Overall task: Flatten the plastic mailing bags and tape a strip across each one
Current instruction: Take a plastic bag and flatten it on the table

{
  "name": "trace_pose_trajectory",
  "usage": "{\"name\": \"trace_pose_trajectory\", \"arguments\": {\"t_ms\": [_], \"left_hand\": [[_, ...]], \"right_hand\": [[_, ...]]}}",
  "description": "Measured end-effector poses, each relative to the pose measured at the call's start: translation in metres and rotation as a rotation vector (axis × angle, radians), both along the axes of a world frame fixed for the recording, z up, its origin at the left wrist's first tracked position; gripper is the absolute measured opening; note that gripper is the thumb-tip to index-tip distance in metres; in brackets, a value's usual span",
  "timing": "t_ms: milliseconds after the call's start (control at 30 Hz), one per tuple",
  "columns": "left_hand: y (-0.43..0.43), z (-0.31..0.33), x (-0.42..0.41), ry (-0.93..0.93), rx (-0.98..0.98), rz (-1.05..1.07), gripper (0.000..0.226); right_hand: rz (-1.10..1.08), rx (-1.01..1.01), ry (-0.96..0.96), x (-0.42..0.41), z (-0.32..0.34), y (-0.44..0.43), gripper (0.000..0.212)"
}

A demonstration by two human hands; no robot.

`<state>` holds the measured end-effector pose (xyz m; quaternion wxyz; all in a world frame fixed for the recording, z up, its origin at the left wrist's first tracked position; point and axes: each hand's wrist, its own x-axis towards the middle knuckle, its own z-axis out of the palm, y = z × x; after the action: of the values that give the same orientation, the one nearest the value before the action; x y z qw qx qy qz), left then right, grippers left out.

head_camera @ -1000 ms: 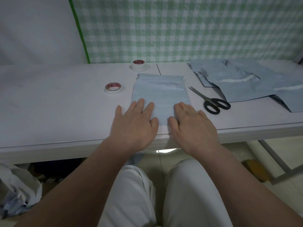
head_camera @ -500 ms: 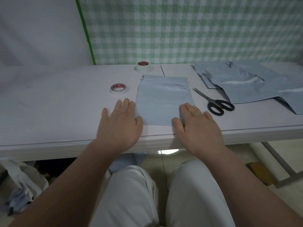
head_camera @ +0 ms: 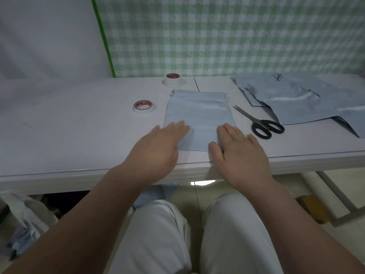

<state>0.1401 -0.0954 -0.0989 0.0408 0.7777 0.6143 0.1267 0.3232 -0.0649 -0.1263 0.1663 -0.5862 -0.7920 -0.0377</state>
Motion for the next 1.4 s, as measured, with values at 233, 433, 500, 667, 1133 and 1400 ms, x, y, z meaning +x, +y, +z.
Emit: {"name": "trace_pose_trajectory", "arguments": {"t_ms": [233, 433, 500, 667, 1133, 1400], "left_hand": [[-0.006, -0.009, 0.017, 0.067, -0.075, -0.174, 0.055], [-0.009, -0.011, 0.018, 0.097, -0.088, -0.164, 0.093], [-0.010, -0.011, 0.017, 0.108, -0.069, -0.178, 0.095], [-0.004, -0.009, 0.007, 0.086, -0.112, -0.270, 0.093], [-0.005, -0.004, 0.001, 0.107, -0.182, -0.307, 0.086], [-0.004, -0.001, 0.020, 0.170, -0.114, -0.298, 0.082]], "right_hand": [[-0.002, 0.017, 0.009, 0.000, -0.004, -0.001, 0.064], [0.121, 0.452, 0.352, 0.000, -0.031, -0.023, 0.029], [0.159, 0.473, 0.346, -0.003, -0.039, -0.033, 0.028], [0.183, 0.472, 0.243, 0.001, -0.045, -0.034, 0.037], [0.047, 0.560, 0.268, 0.022, -0.053, -0.025, 0.053], [0.040, 0.563, 0.299, 0.019, -0.057, -0.023, 0.053]]}}
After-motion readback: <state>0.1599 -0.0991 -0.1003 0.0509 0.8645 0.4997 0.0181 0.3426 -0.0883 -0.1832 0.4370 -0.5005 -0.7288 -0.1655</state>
